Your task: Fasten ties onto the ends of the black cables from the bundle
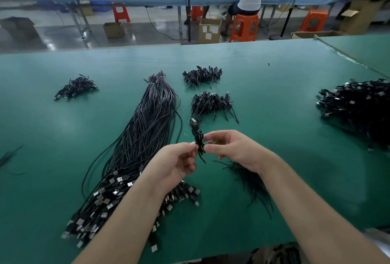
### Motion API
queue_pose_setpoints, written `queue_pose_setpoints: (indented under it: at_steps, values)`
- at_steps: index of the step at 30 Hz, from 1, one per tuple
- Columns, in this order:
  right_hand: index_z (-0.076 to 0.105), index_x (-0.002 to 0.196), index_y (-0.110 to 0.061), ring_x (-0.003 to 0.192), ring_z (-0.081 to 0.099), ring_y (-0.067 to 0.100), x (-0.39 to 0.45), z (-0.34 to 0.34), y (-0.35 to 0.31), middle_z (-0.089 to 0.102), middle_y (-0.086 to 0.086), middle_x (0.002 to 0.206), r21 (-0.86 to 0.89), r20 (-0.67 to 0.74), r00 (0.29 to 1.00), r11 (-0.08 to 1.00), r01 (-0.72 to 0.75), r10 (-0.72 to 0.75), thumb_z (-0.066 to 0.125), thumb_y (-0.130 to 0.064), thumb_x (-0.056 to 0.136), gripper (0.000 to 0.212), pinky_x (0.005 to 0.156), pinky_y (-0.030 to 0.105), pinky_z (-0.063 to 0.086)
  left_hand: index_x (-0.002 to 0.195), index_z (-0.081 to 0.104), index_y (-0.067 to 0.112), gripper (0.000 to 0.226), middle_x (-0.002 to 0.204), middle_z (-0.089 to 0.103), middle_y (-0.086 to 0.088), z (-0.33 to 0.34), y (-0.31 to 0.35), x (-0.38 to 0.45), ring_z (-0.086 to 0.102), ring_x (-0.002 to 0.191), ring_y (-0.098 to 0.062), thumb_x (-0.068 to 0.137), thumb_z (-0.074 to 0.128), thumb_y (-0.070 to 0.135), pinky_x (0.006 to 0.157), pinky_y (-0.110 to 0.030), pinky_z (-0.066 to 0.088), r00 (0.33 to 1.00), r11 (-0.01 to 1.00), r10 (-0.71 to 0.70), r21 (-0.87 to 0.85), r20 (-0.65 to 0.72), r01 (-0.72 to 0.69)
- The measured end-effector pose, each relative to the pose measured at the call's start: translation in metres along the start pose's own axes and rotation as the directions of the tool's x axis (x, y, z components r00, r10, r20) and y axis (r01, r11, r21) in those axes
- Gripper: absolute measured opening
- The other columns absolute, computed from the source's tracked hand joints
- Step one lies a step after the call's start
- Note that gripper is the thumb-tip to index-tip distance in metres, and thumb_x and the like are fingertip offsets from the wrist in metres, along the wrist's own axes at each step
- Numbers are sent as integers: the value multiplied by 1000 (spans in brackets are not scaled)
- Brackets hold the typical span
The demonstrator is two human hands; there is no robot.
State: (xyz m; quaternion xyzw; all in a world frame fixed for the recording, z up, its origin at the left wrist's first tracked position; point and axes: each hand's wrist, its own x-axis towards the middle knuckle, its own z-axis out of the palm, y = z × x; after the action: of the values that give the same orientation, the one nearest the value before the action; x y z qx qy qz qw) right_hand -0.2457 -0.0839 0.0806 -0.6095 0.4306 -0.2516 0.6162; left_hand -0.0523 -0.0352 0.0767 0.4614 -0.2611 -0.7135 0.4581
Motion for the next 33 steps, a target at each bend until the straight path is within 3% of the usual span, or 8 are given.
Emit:
queue_pose_setpoints:
  at_steps: [4,7,11,13,21,25,29,33]
  values:
    - [74,95,-22,76,61,3,2,1,-1,73,-10,85,-125,-42,998,992,30,-36,74,-25,92,4,79,31,49,66,69,13,30,64,53,-2,-2,-8,0,48,56,-13,95,62,7,58,-26,47,999,992,28,119,42,-33]
    - [75,94,-18,80,59,13,4,5,2,77,0,89,-183,-15,1000,983,1,-4,68,-29,96,13,78,33,47,65,67,21,31,60,54,6,-2,-10,1,46,56,-10,95,66,11,62,-24,41,978,851,207,498,-24,-168]
    - [75,86,-16,74,59,14,11,13,6,75,0,80,-49,-27,997,996,-73,72,63,-26,99,20,72,28,49,75,55,17,22,72,54,7,4,-17,-1,50,67,-14,92,65,8,64,-26,40,680,-79,681,950,273,-302]
    - [75,87,-14,69,58,13,13,14,8,73,2,78,39,-17,996,995,-87,87,60,-26,101,23,69,27,48,78,56,13,18,76,53,0,4,-24,0,52,71,-23,89,66,4,68,-35,46,565,-317,698,897,440,-307]
    - [73,106,-3,84,67,18,16,13,16,77,13,101,140,-17,998,988,-58,61,65,-19,97,19,80,30,57,85,64,9,8,82,60,0,-7,-17,13,55,74,-20,91,69,8,74,-38,50,572,-144,757,935,315,-323]
    - [74,102,-4,78,67,12,22,11,20,78,8,94,187,-148,982,978,-90,118,67,-21,97,19,73,26,58,125,63,16,38,123,62,2,-31,-7,42,51,117,-16,101,50,42,103,-33,36,717,-18,662,962,216,-274]
    - [74,102,-5,69,62,11,37,-5,22,78,5,89,140,-325,929,981,-138,177,69,-24,95,21,65,23,57,160,17,18,66,168,10,-8,-87,1,81,3,155,-23,105,27,52,125,-45,3,834,-158,549,974,-49,162]
    - [73,98,-5,57,57,7,57,-27,18,76,3,81,185,-398,894,973,-141,206,72,-26,92,22,57,19,52,161,-6,22,72,169,-13,-8,-126,-15,104,-12,155,-25,104,19,58,125,-49,-2,907,-204,389,946,-159,253]
